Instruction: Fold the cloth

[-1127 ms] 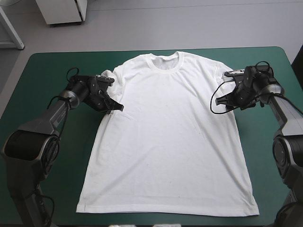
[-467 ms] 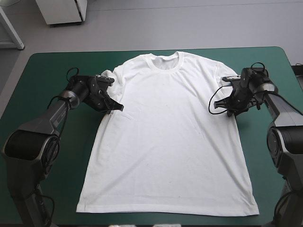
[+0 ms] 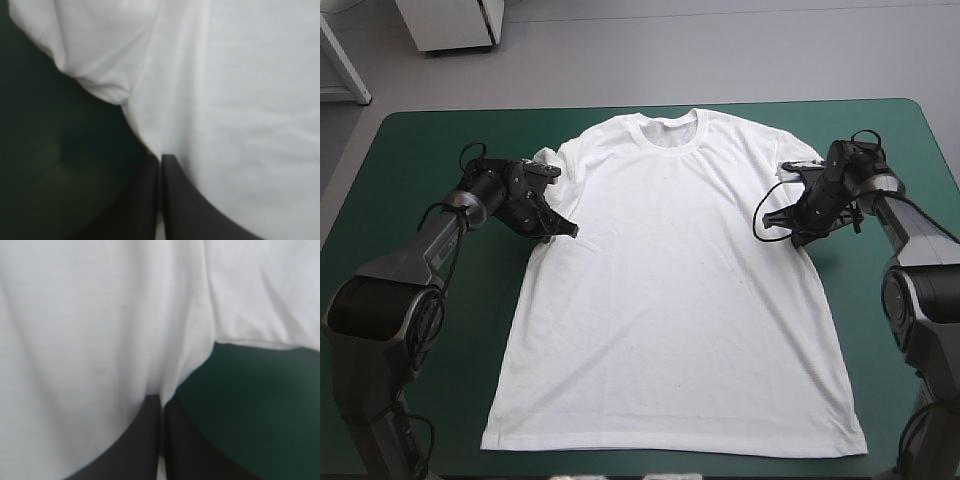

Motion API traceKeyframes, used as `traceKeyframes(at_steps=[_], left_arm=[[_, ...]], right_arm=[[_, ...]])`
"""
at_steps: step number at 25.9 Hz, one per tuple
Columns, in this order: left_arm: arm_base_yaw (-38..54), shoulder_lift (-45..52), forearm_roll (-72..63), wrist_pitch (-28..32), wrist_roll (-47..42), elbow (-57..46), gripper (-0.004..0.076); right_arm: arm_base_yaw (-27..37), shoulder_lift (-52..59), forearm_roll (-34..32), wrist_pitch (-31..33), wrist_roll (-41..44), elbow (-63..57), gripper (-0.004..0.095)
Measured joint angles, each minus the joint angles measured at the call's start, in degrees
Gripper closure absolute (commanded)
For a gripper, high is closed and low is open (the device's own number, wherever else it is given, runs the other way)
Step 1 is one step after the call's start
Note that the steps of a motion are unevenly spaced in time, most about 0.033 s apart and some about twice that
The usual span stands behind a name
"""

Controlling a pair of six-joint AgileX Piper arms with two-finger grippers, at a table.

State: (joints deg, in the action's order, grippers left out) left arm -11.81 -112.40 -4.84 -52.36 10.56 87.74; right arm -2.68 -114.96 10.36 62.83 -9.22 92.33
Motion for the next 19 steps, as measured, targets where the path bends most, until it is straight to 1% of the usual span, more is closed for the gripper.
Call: traceKeyframes(at_steps=[7,14,19], left_arm=[[0.0,7.1,2.2,-4.3,-0.1,3.5,0.0733],[0.0,17.0,4.4,-6.6,-0.1,5.3,0.0733],[0.0,27.5,7.0,-6.9,-0.1,11.4,0.0733]], right_arm=[[-0.1,5.4,0.8,2.1,0.0,3.3,0.0925],[0.5,13.0,0.8,3.4,0.3,7.7,0.0925],[1.0,21.6,0.8,4.6,0.8,14.9,0.0925]])
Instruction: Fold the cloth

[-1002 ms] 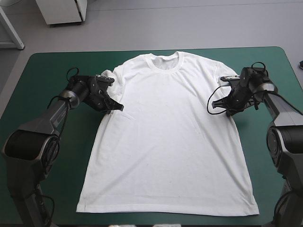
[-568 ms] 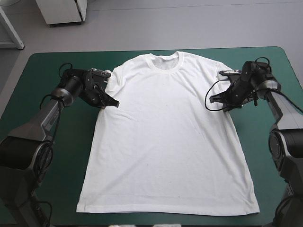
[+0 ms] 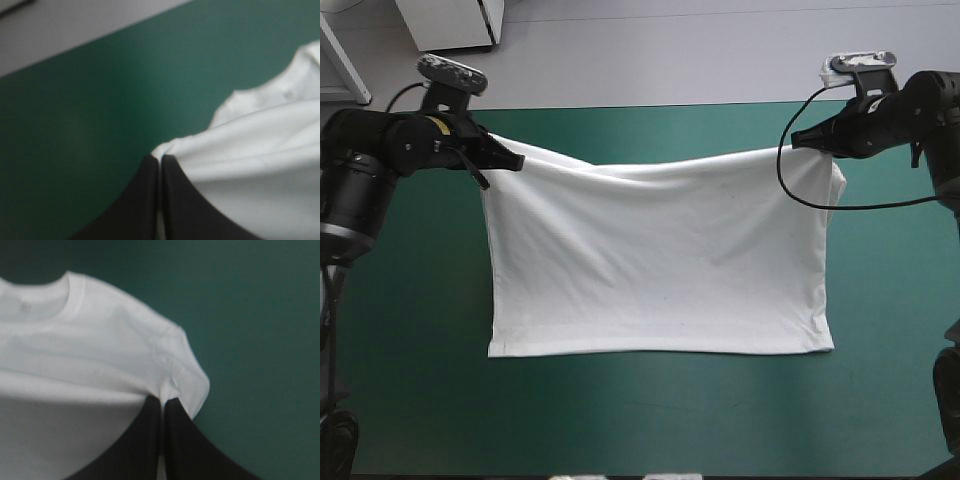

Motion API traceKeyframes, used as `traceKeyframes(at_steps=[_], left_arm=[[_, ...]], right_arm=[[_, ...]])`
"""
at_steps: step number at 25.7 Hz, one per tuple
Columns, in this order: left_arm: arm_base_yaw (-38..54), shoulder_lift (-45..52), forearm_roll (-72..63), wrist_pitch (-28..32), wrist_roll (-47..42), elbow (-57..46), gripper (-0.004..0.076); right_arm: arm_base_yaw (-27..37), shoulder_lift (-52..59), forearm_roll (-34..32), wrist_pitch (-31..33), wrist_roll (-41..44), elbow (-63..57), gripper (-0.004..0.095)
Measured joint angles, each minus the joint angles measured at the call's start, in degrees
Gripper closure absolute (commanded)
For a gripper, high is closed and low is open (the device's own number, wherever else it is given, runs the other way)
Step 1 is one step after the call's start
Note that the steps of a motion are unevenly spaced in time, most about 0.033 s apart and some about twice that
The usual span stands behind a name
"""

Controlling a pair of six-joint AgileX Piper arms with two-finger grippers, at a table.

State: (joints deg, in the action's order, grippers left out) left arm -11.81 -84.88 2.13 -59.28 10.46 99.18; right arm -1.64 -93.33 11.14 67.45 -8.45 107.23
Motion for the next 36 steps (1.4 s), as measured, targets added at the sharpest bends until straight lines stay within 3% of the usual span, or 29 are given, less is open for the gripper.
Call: traceKeyframes(at_steps=[8,15,20,25,31,36], left_arm=[[0.0,7.5,-1.1,0.2,0.0,10.9,0.0733],[0.0,5.5,-1.2,8.7,0.0,11.9,0.0733],[0.0,0.2,-0.3,18.5,0.0,12.3,0.0733],[0.3,-7.1,1.5,26.8,0.0,17.7,0.0733],[2.9,-18.0,-1.4,30.2,0.0,29.8,0.0733],[5.3,-24.9,-5.8,31.8,0.0,36.0,0.0733]], right_arm=[[0.0,8.1,3.0,0.1,0.6,10.7,0.0925],[0.0,7.2,4.9,-7.9,-1.7,12.4,0.0925],[0.0,3.2,4.9,-16.0,-3.1,12.7,0.0925],[0.0,-5.0,4.9,-19.9,-4.5,19.9,0.0925],[1.8,-15.9,7.9,-22.5,-4.8,33.1,0.0925],[4.7,-21.4,13.9,-25.7,-9.2,36.1,0.0925]])
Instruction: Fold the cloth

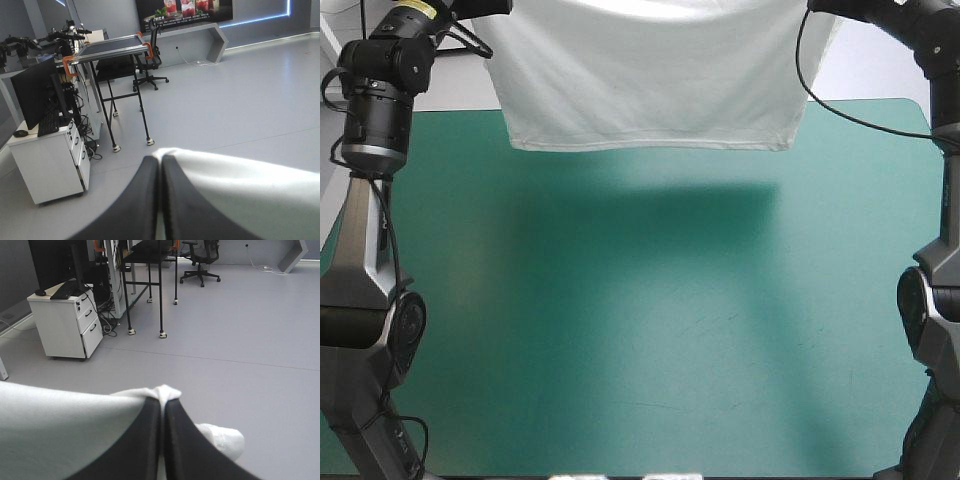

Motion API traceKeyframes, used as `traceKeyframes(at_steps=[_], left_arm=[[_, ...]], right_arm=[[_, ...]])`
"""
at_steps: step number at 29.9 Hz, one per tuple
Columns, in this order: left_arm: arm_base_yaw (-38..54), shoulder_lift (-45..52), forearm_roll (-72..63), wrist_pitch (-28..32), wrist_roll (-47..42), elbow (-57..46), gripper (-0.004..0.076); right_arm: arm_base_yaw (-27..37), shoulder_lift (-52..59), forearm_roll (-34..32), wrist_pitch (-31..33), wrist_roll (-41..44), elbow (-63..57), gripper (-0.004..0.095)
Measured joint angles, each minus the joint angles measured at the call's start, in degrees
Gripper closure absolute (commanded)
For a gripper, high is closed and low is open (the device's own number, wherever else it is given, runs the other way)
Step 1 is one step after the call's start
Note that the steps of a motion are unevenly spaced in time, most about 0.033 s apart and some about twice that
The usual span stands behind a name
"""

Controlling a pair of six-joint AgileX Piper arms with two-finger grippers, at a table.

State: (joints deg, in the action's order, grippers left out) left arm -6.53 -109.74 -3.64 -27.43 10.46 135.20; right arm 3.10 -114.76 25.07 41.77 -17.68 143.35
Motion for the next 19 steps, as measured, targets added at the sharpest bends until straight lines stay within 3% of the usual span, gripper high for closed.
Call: traceKeyframes(at_steps=[6,19], left_arm=[[0.5,-5.1,-4.3,-0.4,0.1,-0.3,0.0733],[0.6,-6.7,-9.7,-13.9,0.1,-11.3,0.0733]], right_arm=[[1.1,-6.1,3.2,0.4,-2.8,0.3,0.0925],[1.2,-9.9,6.5,9.1,-6.9,-12.5,0.0925]])
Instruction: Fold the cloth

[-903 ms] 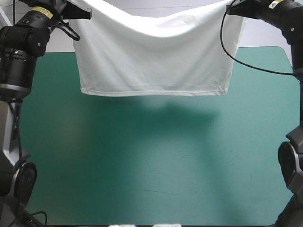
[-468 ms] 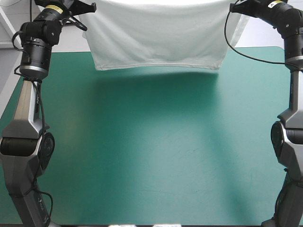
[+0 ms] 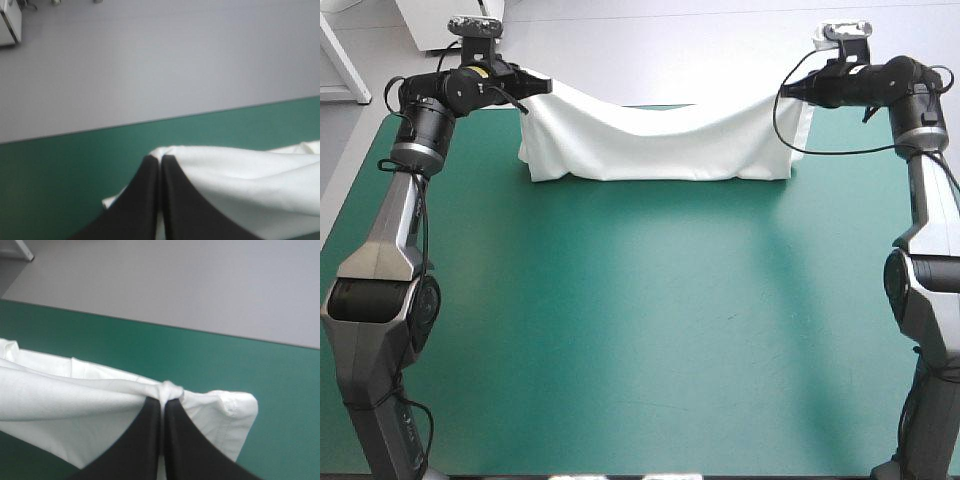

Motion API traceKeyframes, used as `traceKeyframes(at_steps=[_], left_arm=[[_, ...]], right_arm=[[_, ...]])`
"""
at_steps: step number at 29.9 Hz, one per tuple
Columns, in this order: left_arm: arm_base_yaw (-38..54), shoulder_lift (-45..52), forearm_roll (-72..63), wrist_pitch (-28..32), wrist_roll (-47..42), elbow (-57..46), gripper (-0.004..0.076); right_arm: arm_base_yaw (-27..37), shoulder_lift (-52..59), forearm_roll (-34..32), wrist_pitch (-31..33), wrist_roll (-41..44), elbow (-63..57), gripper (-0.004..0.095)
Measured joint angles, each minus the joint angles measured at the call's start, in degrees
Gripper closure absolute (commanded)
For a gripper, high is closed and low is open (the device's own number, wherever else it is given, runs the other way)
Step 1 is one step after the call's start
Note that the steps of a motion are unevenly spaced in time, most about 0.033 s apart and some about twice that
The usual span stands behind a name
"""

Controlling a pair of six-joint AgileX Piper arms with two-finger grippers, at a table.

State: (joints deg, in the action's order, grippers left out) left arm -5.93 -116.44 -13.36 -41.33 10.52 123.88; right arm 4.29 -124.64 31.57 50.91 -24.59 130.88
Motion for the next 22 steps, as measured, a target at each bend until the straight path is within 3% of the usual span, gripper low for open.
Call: traceKeyframes(at_steps=[13,22], left_arm=[[0.0,5.4,-4.1,-16.4,1.5,-12.2,0.0733],[0.0,14.2,-4.6,-21.7,3.1,-27.0,0.0733]], right_arm=[[0.4,11.6,0.3,0.7,-3.8,-24.1,0.0925],[0.4,18.6,-2.0,0.5,-3.9,-41.1,0.0925]])
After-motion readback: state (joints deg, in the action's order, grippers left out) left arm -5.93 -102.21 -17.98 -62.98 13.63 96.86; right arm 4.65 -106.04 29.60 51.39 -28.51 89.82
